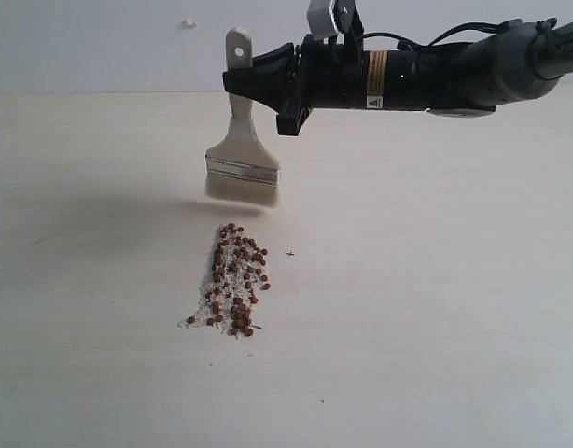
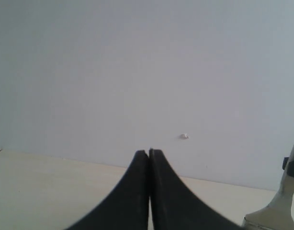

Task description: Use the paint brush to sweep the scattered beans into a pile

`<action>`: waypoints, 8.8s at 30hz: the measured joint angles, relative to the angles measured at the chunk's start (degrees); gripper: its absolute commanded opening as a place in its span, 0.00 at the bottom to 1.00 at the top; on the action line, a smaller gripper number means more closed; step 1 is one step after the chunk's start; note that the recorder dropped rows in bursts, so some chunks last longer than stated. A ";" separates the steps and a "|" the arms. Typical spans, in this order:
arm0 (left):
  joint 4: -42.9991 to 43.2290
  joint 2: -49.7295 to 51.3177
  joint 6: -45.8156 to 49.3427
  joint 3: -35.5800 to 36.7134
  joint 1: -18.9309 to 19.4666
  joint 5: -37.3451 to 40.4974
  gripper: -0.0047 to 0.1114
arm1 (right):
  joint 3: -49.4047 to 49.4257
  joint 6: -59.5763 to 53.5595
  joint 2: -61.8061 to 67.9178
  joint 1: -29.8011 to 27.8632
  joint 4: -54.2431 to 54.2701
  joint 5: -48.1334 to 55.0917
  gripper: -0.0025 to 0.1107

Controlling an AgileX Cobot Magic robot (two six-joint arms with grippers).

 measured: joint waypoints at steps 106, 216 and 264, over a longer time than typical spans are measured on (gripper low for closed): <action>0.00 0.00 0.00 0.00 0.00 0.00 0.04 | 25.82 -9.41 -12.85 13.29 9.95 10.13 0.02; 0.00 0.00 0.00 0.00 0.00 0.00 0.04 | 25.48 -60.16 -7.55 49.91 143.79 -5.52 0.02; 0.00 0.00 0.00 0.00 0.00 0.00 0.04 | 44.82 -75.45 -28.60 46.23 136.84 -5.16 0.02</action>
